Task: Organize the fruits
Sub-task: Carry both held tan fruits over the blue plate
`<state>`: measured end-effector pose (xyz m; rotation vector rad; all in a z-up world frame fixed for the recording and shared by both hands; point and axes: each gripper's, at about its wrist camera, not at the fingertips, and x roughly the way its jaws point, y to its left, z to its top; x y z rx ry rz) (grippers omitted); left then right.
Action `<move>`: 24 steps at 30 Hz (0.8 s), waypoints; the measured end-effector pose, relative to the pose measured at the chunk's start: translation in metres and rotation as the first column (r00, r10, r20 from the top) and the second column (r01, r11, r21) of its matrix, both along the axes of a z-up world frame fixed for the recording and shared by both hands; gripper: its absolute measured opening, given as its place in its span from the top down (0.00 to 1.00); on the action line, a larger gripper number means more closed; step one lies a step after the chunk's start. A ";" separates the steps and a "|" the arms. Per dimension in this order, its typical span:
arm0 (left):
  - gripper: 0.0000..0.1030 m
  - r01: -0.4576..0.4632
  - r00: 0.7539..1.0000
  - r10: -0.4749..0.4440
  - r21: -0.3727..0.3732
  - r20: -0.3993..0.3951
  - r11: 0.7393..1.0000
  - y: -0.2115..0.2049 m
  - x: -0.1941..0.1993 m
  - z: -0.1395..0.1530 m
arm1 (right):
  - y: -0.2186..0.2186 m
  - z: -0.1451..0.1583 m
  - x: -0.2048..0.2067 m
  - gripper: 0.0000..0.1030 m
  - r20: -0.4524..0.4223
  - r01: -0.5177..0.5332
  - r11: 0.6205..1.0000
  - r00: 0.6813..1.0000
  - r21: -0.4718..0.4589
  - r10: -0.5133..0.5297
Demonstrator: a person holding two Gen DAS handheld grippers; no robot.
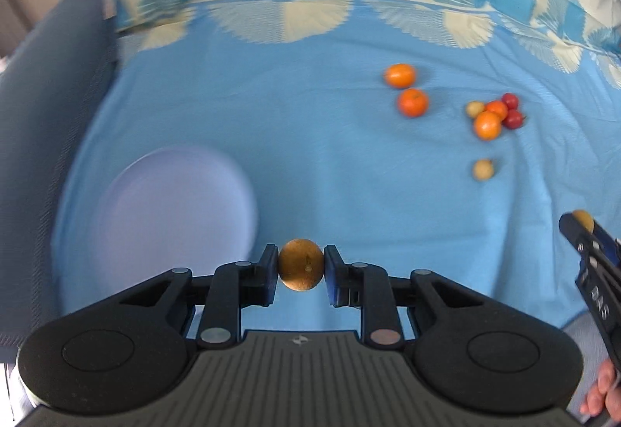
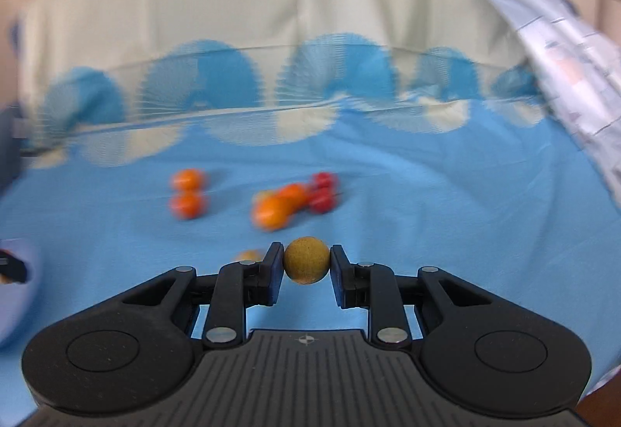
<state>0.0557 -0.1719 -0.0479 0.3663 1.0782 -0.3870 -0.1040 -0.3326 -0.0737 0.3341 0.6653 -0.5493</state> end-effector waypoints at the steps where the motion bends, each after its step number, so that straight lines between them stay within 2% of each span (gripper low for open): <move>1: 0.73 -0.016 1.000 0.016 -0.003 0.000 1.000 0.014 -0.005 0.005 | 0.014 0.008 -0.004 0.74 0.005 -0.037 0.999 0.999 0.015 0.037; 6: 0.74 -0.107 0.994 0.107 -0.030 -0.012 0.994 0.089 -0.033 0.025 | 0.084 0.035 -0.016 0.74 0.018 -0.210 0.975 0.978 0.070 0.209; 13: 0.74 -0.181 0.983 0.182 -0.058 0.009 0.982 0.164 -0.060 0.039 | 0.170 0.065 -0.013 0.74 0.005 -0.427 0.904 0.904 -0.019 0.427; 19: 0.74 -0.226 0.973 0.229 -0.104 0.014 0.968 0.204 -0.070 0.043 | 0.217 0.082 -0.010 0.74 -0.018 -0.531 0.840 0.846 -0.109 0.532; 24: 0.74 -0.247 0.968 0.250 -0.134 0.005 0.960 0.220 -0.068 0.042 | 0.236 0.087 -0.010 0.74 -0.045 -0.567 0.810 0.822 -0.152 0.567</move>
